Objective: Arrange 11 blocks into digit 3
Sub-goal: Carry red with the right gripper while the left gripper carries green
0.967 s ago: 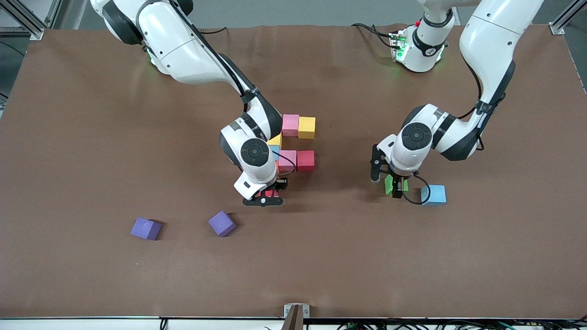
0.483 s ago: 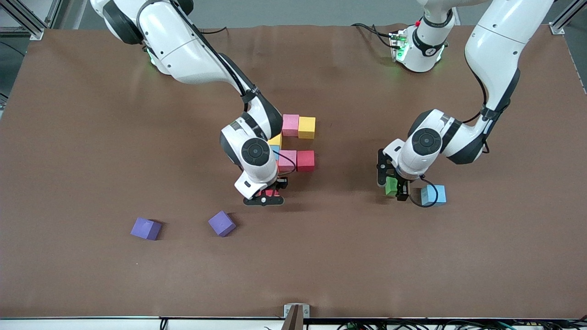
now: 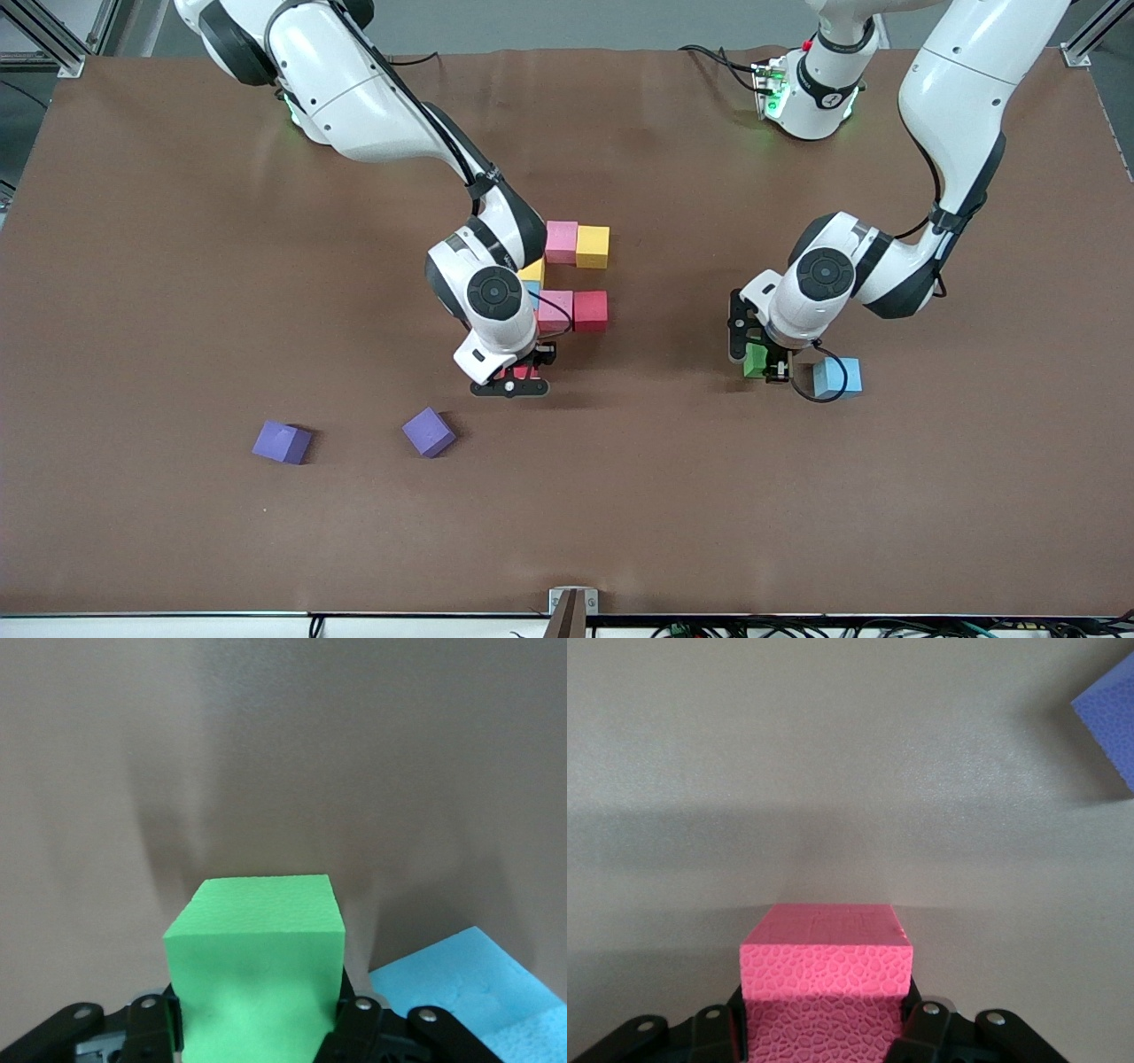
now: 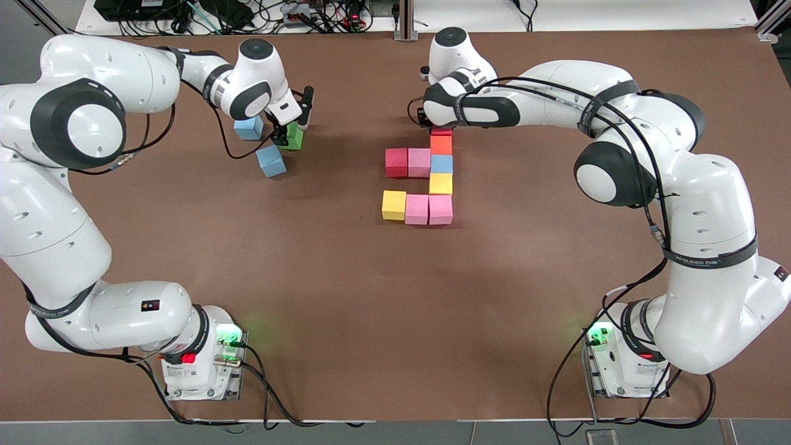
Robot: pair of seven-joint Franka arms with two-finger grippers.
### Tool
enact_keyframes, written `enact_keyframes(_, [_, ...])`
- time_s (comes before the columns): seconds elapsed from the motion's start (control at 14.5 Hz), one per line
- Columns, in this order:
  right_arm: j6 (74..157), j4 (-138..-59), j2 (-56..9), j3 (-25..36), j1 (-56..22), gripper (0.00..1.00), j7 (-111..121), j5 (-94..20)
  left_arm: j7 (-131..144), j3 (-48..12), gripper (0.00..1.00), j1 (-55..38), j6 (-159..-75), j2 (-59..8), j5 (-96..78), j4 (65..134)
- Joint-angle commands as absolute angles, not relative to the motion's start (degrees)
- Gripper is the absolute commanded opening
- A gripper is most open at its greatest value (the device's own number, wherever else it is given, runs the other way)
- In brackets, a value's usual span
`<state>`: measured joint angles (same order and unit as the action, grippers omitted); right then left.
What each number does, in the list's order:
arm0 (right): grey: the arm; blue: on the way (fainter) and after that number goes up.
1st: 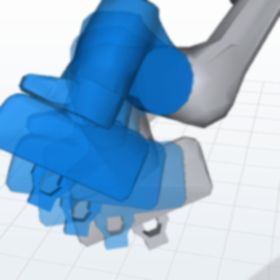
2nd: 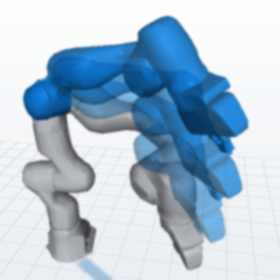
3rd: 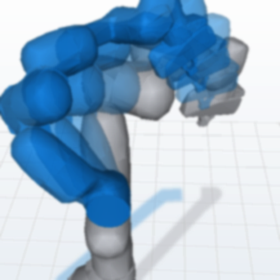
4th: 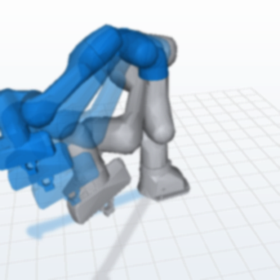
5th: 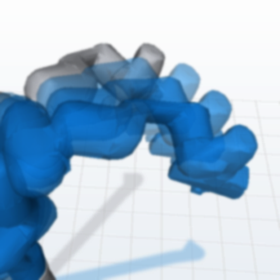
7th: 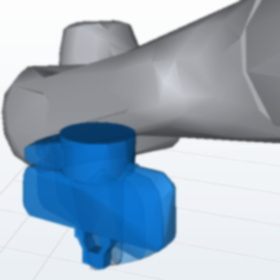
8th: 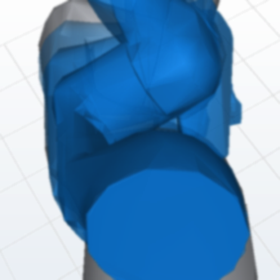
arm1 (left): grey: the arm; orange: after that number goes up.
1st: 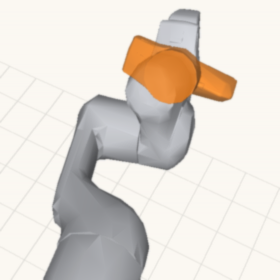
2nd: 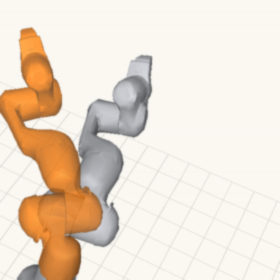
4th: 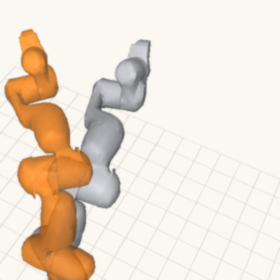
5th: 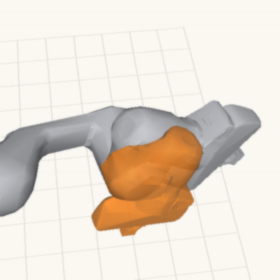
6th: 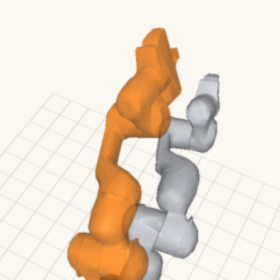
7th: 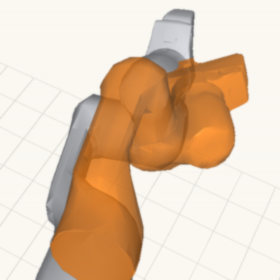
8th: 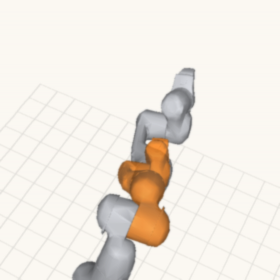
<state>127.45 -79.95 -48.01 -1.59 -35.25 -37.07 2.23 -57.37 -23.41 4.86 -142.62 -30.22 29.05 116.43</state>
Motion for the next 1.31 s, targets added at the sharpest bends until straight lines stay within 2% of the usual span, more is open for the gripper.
enact_keyframes(0.0, [127.53,-81.91,-47.02,-1.32,-35.95,0.03,-38.41,2.64,-57.66,-23.73,0.39,4.84,-143.0,-31.02,29.71,114.53])
enact_keyframes(0.07, [127.53,-81.91,-47.11,-1.32,-35.86,0.05,-38.41,2.64,-57.57,-23.73,0.39,4.57,-143.0,-31.37,29.71,114.17])
enact_keyframes(0.14, [127.53,-81.91,-47.11,-1.32,-35.86,0.12,-38.41,2.64,-57.74,-23.82,0.38,4.22,-142.91,-31.38,29.71,113.91])
enact_keyframes(0.21, [127.53,-81.83,-47.11,-1.32,-35.77,0.69,-38.67,2.55,-57.66,-23.82,0.37,3.96,-142.65,-31.38,29.71,113.47])
enact_keyframes(0.28, [127.36,-81.74,-47.02,-1.32,-35.68,0.94,-39.45,2.46,-57.4,-23.82,0.38,3.61,-142.47,-31.38,29.71,113.29])
enact_keyframes(0.35, [127.35,-81.74,-47.02,-1.32,-35.68,1.0,-40.16,2.46,-57.31,-23.82,0.38,3.17,-142.3,-31.38,29.53,112.51])
enact_keyframes(0.83, [127.27,-81.48,-46.85,-1.32,-35.33,1.0,-39.73,2.55,-56.78,-23.82,0.36,-1.31,-141.86,-37.52,26.91,104.08])
enact_keyframes(1.04, [127.09,-81.21,-45.44,-1.41,-34.9,1.0,-39.46,2.29,-54.77,-23.73,0.34,-5.7,-136.17,-39.63,23.82,98.02])
enact_keyframes(1.24, [122.98,-79.55,-44.04,-1.58,-33.4,1.0,-39.29,1.67,-49.94,-23.73,0.34,-9.22,-131.32,-41.74,23.55,92.21])
